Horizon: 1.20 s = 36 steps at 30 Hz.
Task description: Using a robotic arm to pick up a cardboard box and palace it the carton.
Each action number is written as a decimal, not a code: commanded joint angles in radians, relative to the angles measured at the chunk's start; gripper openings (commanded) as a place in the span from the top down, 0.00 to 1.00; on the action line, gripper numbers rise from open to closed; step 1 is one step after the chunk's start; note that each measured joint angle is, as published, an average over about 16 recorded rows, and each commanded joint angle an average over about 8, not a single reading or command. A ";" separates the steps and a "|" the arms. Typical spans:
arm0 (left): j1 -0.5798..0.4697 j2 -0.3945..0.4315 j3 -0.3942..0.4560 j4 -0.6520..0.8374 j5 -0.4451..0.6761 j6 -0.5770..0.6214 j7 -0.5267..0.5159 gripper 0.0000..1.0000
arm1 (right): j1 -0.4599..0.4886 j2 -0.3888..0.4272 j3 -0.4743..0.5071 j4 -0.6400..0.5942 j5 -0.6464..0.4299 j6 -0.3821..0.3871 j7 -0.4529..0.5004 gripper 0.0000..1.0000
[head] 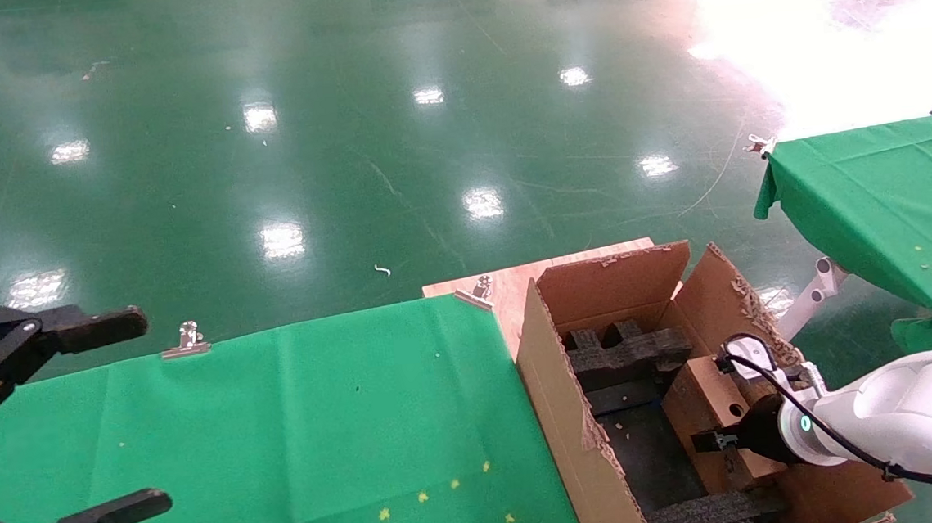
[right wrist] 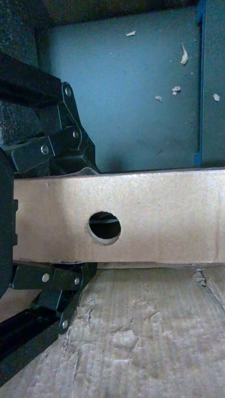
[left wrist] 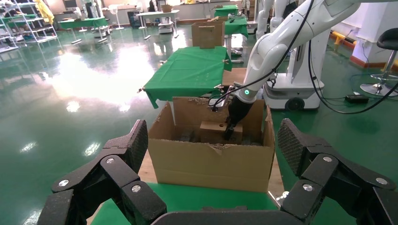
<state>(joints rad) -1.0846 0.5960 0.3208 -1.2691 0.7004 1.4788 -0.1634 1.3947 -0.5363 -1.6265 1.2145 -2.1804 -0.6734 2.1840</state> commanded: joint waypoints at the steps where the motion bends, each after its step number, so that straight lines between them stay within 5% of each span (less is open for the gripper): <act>1: 0.000 0.000 0.000 0.000 0.000 0.000 0.000 0.00 | 0.000 0.001 0.000 0.002 -0.002 0.000 0.002 0.00; 27: 0.000 0.000 0.001 0.000 0.000 0.000 0.000 0.00 | 0.152 0.053 0.086 0.105 -0.023 0.027 -0.004 0.00; 36: 0.000 0.000 0.001 0.000 -0.001 0.000 0.000 0.00 | 0.303 0.038 0.164 0.146 0.220 0.116 -0.174 0.00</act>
<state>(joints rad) -1.0849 0.5958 0.3216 -1.2687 0.6999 1.4786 -0.1629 1.6906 -0.4962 -1.4649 1.3586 -1.9647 -0.5716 2.0140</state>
